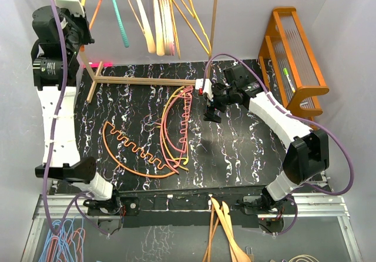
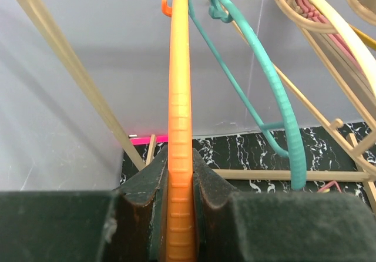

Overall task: Organize the hangers
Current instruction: Place the hanger at the clothesline.

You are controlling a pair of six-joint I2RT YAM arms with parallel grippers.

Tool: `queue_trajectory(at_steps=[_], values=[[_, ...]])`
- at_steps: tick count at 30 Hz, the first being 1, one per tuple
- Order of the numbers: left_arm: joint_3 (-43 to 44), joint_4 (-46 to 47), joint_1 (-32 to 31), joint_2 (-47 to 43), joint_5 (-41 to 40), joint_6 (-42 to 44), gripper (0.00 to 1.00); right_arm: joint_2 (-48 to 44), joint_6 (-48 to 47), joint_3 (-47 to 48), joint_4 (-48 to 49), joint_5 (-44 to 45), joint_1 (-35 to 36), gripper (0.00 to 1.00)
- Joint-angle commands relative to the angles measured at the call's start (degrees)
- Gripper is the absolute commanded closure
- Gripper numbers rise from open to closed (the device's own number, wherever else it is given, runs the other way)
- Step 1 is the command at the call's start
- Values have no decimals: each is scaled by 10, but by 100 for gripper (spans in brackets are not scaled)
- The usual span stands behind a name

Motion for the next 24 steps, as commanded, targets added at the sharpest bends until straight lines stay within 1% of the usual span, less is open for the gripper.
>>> queue_trajectory(at_steps=[1,7,15,19,24], values=[[59,4,7,34,10,17,100,-12,-3,1,29,-14,-3,2],[97,-5,11,74,12,21,100,-3,2,8,29,-18,-4,2],[115,9,25,97,20,21,100,8,6,19,29,-21,-7,2],[124,15,38,108,34,16,100,14,12,24,28,-29,-8,2],[121,-2,49,132,62,8,100,20,21,31,26,-40,-9,2]])
